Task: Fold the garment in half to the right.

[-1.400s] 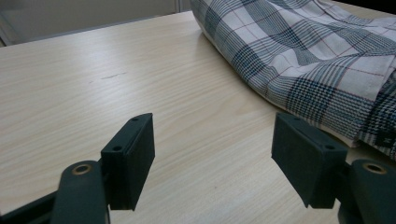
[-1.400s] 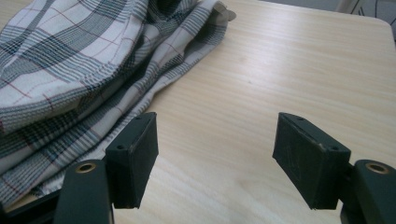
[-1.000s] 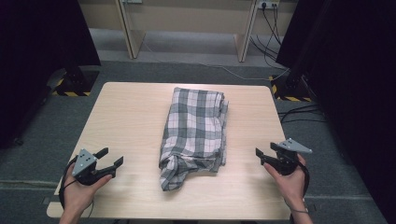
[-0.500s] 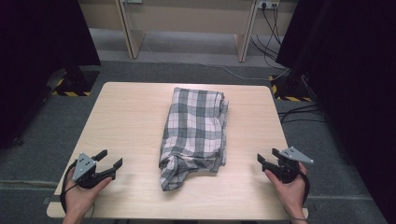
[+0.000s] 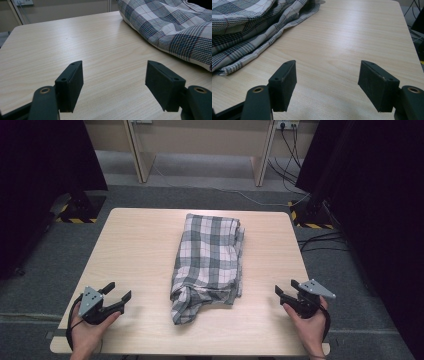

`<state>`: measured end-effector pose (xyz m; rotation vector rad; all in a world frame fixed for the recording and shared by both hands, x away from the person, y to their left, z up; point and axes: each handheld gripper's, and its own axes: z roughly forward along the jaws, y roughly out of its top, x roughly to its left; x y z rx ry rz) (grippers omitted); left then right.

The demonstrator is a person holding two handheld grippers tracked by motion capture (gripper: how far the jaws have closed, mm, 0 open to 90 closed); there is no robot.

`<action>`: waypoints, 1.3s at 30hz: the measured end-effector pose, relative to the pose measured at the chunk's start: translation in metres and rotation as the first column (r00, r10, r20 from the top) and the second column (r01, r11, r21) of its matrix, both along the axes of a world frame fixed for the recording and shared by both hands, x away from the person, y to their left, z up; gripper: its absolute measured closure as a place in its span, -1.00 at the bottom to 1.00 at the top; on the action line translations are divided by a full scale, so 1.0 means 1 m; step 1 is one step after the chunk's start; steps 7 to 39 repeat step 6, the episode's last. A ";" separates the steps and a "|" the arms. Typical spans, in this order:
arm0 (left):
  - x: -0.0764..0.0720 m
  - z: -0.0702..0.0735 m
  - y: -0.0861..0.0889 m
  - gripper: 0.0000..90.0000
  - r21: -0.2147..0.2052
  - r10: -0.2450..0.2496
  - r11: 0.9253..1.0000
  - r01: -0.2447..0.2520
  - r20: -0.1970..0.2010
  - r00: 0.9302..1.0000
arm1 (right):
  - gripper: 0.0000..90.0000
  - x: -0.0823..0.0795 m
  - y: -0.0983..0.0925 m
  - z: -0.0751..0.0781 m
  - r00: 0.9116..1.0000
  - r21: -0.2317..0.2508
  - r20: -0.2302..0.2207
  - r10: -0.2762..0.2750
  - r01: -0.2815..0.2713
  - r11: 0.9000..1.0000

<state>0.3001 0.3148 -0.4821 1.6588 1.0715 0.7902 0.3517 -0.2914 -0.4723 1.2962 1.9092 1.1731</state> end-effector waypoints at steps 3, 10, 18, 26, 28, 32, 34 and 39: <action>0.000 0.000 0.000 -0.34 0.000 0.002 1.000 -0.002 0.004 1.000 | -0.31 0.000 0.000 0.000 1.000 -0.003 0.002 0.005 -0.005 1.000; -0.001 0.000 0.000 -0.34 0.000 0.002 1.000 -0.002 0.007 1.000 | -0.34 -0.001 0.000 0.000 1.000 0.001 0.007 0.007 -0.007 1.000; -0.001 0.000 0.000 -0.34 0.000 0.002 1.000 -0.002 0.007 1.000 | -0.34 -0.001 0.000 0.000 1.000 0.001 0.007 0.007 -0.007 1.000; -0.001 0.000 0.000 -0.34 0.000 0.002 1.000 -0.002 0.007 1.000 | -0.34 -0.001 0.000 0.000 1.000 0.001 0.007 0.007 -0.007 1.000; -0.001 0.000 0.000 -0.34 0.000 0.002 1.000 -0.002 0.007 1.000 | -0.34 -0.001 0.000 0.000 1.000 0.001 0.007 0.007 -0.007 1.000; -0.001 0.000 0.000 -0.34 0.000 0.002 1.000 -0.002 0.007 1.000 | -0.34 -0.001 0.000 0.000 1.000 0.001 0.007 0.007 -0.007 1.000; -0.001 0.000 0.000 -0.34 0.000 0.002 1.000 -0.002 0.007 1.000 | -0.34 -0.001 0.000 0.000 1.000 0.001 0.007 0.007 -0.007 1.000; -0.001 0.000 0.000 -0.34 0.000 0.002 1.000 -0.002 0.007 1.000 | -0.34 -0.001 0.000 0.000 1.000 0.001 0.007 0.007 -0.007 1.000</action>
